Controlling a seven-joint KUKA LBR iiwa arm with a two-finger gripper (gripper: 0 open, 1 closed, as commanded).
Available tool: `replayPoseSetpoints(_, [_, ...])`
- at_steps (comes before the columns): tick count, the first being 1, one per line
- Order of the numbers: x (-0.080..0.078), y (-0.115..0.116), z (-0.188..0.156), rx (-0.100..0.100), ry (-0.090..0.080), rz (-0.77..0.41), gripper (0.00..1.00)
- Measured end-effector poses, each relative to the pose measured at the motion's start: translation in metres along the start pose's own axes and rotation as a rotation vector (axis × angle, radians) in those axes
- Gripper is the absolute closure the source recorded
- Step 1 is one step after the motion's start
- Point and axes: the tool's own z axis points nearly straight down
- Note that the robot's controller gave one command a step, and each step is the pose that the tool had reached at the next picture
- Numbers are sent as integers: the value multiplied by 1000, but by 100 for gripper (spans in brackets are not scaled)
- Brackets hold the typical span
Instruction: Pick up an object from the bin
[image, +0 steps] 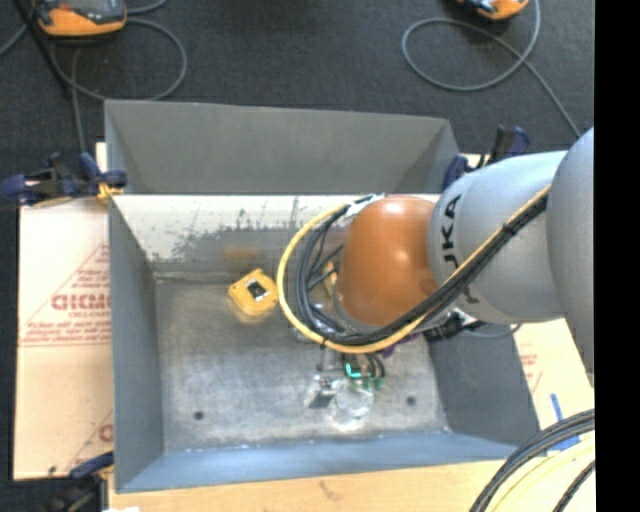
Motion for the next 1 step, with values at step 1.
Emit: replayPoseSetpoints(1, [-2, 0, -4, -1, -8, 3, 0])
